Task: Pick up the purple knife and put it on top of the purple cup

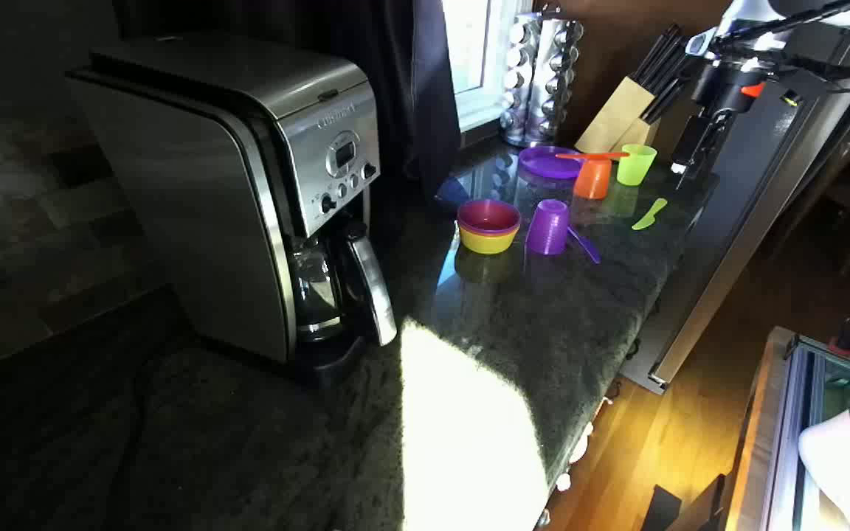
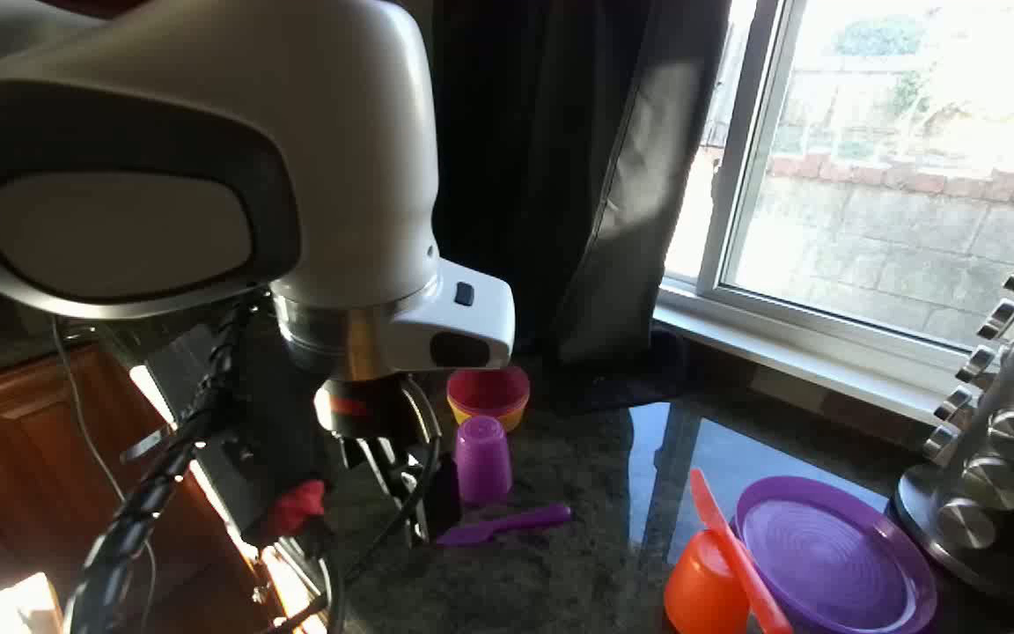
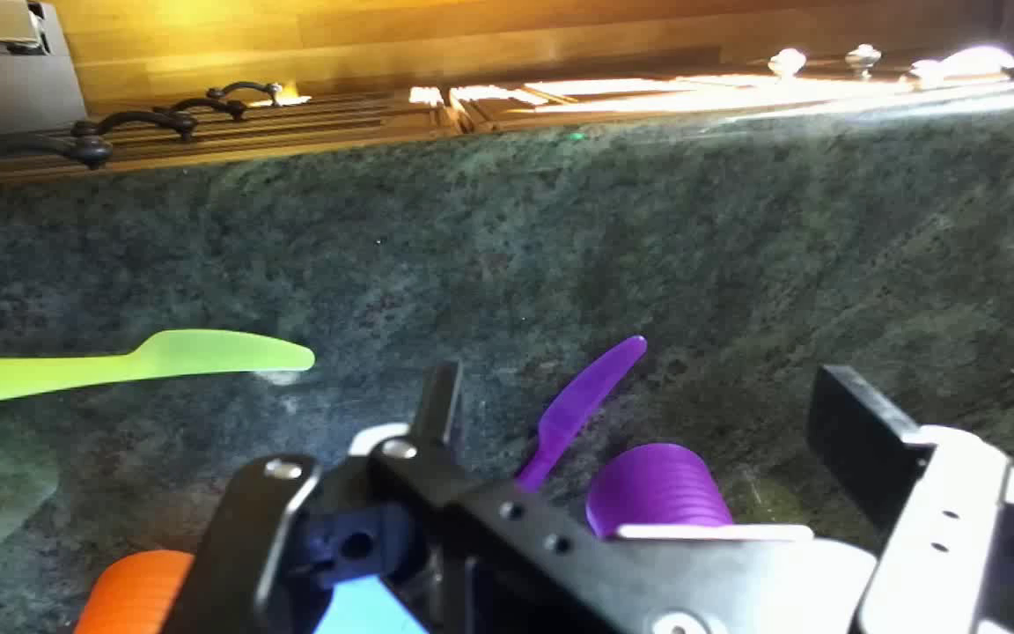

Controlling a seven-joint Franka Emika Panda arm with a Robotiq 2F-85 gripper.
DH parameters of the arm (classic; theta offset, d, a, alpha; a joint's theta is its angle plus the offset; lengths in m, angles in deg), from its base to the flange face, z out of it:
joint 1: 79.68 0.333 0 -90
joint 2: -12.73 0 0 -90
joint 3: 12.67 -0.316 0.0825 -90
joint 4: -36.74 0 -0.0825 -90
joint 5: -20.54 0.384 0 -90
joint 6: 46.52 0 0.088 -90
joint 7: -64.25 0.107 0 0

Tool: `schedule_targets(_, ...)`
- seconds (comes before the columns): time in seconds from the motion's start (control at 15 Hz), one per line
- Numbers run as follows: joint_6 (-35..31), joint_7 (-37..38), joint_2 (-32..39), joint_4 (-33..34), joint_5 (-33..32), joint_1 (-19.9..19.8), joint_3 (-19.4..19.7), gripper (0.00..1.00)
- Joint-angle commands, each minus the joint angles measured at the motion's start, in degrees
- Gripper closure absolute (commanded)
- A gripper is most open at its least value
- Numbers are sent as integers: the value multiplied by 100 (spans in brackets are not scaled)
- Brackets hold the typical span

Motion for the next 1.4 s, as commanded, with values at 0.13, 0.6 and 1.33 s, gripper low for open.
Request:
schedule_targets(0.13, 8, -50, 19, 7, 64, -100, -98, 0)
schedule_targets(0.6, -664, 1198, 971, 533, 169, -330, -264, 0)
schedule_targets(1.33, 198, 4145, 3287, 2448, 100, -474, -743, 0)
